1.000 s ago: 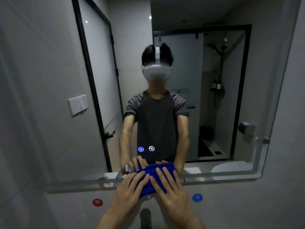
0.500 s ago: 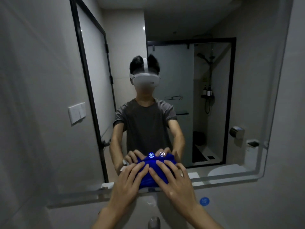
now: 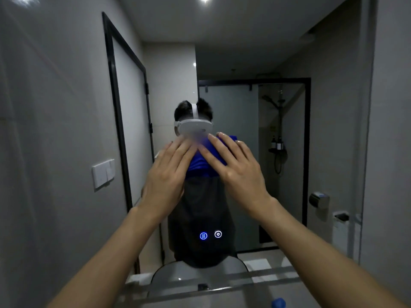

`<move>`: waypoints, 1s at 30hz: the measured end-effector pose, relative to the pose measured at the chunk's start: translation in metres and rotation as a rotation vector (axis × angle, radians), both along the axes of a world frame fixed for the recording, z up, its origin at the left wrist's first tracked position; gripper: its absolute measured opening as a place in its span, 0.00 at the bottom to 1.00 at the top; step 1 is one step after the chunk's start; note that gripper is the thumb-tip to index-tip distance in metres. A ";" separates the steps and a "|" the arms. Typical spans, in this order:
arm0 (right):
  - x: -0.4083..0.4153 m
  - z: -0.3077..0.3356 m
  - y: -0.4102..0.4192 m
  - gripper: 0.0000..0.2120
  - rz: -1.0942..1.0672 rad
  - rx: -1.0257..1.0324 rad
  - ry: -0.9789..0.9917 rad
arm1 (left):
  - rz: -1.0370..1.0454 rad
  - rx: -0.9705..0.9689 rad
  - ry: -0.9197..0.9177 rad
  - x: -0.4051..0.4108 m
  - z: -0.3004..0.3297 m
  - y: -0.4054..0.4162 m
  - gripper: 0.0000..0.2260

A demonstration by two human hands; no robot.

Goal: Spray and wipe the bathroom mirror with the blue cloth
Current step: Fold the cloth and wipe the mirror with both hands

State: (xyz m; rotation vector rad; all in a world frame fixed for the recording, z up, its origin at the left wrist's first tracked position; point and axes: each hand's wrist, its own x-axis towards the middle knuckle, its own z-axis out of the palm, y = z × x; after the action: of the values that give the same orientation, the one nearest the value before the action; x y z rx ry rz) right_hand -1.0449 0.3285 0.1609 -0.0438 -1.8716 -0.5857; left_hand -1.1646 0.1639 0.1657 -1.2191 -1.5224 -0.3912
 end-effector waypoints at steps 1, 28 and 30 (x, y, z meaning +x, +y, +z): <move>-0.001 0.011 0.002 0.26 0.003 0.000 0.005 | 0.024 0.002 0.019 0.000 0.011 0.002 0.31; -0.022 0.334 -0.011 0.36 -0.033 -0.046 0.127 | 0.226 0.213 0.111 0.008 0.337 0.018 0.31; -0.026 0.342 -0.009 0.37 -0.005 -0.058 0.144 | 0.197 0.227 0.100 0.007 0.345 0.020 0.31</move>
State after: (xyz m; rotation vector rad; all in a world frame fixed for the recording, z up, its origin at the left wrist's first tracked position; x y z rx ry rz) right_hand -1.0711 0.3191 0.5028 -0.1259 -1.7482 -0.5187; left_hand -1.1573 0.1843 0.5110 -0.8903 -1.4539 -0.3559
